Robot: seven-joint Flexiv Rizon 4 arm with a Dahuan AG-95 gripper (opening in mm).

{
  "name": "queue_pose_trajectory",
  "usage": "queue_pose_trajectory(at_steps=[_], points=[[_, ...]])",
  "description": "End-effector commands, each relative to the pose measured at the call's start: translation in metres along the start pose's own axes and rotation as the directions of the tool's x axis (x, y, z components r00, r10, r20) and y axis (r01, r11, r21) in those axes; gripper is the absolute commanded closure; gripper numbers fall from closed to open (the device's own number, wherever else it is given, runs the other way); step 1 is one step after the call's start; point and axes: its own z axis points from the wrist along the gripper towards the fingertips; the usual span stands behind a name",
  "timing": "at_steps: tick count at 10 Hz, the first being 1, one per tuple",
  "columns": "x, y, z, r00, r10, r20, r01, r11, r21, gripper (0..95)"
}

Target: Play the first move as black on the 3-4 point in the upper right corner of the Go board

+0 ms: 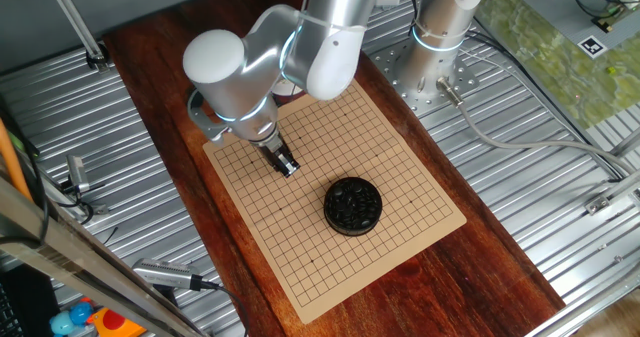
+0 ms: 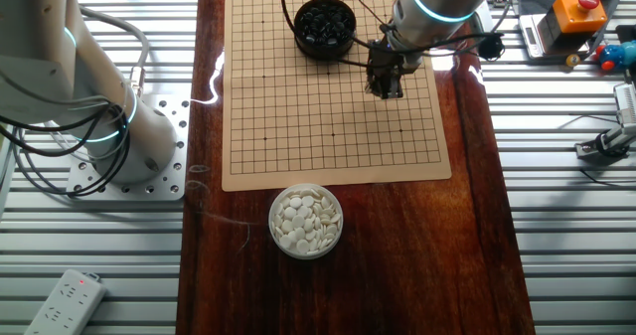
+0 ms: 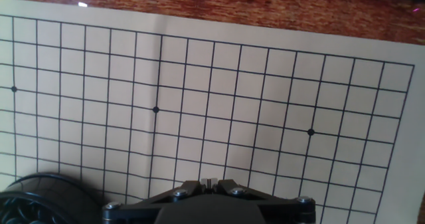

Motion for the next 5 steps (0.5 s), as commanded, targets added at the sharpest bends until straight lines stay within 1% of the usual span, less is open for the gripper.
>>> queue_pose_trajectory(at_steps=[1, 4, 5], points=[[-0.0007, -0.0010, 0.0007, 0.998, -0.057, 0.008, 0.057, 0.998, 0.001, 95.0], [-0.0007, -0.0010, 0.0007, 0.992, -0.126, 0.012, 0.126, 0.992, -0.005, 95.0], [-0.0007, -0.0010, 0.0007, 0.991, -0.132, 0.014, 0.132, 0.991, -0.004, 95.0]])
